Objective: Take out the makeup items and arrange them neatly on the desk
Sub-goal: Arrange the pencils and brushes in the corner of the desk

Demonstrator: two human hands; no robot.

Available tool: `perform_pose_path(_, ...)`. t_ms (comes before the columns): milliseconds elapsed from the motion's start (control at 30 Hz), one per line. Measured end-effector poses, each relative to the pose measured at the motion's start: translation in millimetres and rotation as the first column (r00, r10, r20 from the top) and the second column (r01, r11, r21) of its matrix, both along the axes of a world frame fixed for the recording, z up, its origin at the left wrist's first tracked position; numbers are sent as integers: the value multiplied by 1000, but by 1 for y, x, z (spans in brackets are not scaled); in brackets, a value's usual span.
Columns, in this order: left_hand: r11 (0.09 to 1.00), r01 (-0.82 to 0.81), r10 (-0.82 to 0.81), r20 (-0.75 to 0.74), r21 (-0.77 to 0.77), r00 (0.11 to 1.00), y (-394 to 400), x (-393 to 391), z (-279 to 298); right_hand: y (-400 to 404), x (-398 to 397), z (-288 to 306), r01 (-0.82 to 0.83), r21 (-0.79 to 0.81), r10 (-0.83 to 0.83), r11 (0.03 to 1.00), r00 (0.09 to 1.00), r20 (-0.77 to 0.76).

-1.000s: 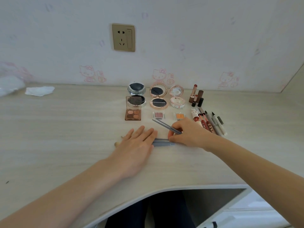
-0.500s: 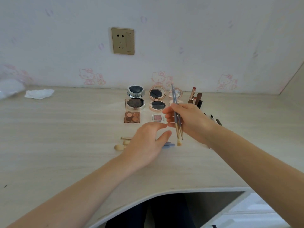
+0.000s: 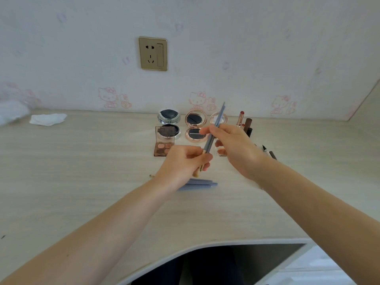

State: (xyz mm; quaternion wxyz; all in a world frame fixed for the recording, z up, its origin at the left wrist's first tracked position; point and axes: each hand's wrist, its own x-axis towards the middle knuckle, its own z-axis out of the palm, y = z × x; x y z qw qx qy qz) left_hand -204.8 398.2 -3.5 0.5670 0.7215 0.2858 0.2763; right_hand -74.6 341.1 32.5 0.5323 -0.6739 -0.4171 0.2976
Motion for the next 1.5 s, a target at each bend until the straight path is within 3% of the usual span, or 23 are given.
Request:
perform_pose_path(200,955,78,-6,-244,287,970,30,-21,-4,0,24,2,-3,-37,8,999,991,134)
perform_pose_path(367,891,205,-14,-427,405,904,57,-36,3,-1,38,-4,-170,-60,170,984,985,8)
perform_pose_path(533,815,272,63,-545,511,836,78,-44,5,-2,33,-21,-177,-167,229,970,897,378)
perform_pose_path(767,748,362,132,-660,556,740,92,-50,-1,6,15,-46,-114,-298,287,948,713,640)
perform_pose_path(967,733,411,85,-673,541,735,95,-53,-2,6,12,-48,-92,-293,292,952,567,770)
perform_pose_path(1167,623,362,2,-465,693,886,60,-66,-12,1,11,-56,-78,-268,273,960,458,846)
perform_pose_path(1367,542,453,7,-543,708,840,32,-76,-38,-3,14,-60,-92,-254,264,963,526,809)
perform_pose_path(1500,519,513,20,-610,683,792,31,-77,-47,-20,14,-62,-104,-191,217,976,504,836)
